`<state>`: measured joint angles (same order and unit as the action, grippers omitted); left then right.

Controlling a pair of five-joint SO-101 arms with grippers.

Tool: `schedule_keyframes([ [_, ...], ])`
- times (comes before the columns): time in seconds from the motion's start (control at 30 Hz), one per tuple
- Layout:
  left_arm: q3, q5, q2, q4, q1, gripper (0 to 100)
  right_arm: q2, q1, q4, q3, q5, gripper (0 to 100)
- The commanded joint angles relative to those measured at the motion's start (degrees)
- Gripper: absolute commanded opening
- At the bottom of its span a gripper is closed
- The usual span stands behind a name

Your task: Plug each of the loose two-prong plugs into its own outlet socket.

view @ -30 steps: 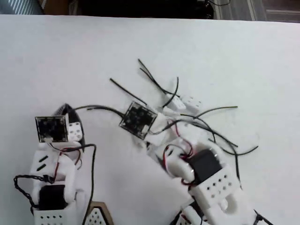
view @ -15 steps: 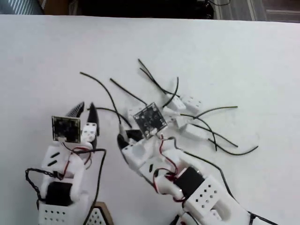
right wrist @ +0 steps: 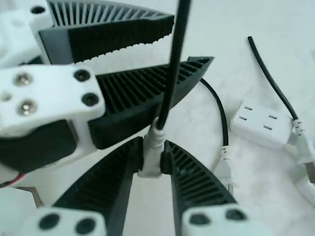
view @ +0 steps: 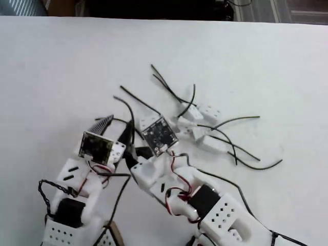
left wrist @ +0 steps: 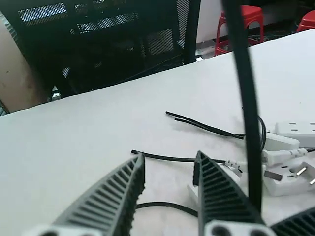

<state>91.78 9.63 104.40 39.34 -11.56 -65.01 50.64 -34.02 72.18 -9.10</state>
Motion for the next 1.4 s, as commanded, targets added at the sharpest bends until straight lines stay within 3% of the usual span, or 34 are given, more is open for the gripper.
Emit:
schedule_keyframes([
  [0.0, -5.63, 0.62, -0.22, 5.01, -3.03, 18, -1.1, 0.66, 1.01, -0.53, -0.09, 1.7],
  [0.2, -8.26, 0.7, -0.22, 10.99, -3.56, 18, -1.1, 0.13, -0.22, -0.62, 0.0, 1.7],
  [0.3, -7.74, 0.7, -0.22, 10.99, -2.77, 18, -1.1, -3.74, 0.22, -0.88, 0.0, 1.7],
  [0.6, -7.03, 0.97, -0.48, 9.32, 8.48, 18, -0.57, -13.76, 2.07, -1.05, -0.44, 1.7],
  [0.77, -6.59, 10.29, -0.57, 9.67, 8.66, 18, -0.57, -19.12, 2.59, -1.05, -1.58, 1.7],
  [0.93, -6.51, 14.95, -1.63, 9.23, 8.57, 18, -0.57, -25.36, 4.26, -0.97, -4.75, 1.7],
  [1.1, -11.78, 16.88, -11.65, 7.3, 8.57, 18, -0.48, -29.49, 6.55, -0.62, -4.92, 1.7],
  [1.3, -28.66, 17.41, -34.24, 7.74, 8.48, 18, -0.48, -32.31, 7.25, -0.62, -8.44, 1.7],
  [1.37, -33.85, 21.01, -42.77, 7.74, 8.48, 20, -0.48, -33.89, 7.25, -0.62, -8.53, 1.7],
])
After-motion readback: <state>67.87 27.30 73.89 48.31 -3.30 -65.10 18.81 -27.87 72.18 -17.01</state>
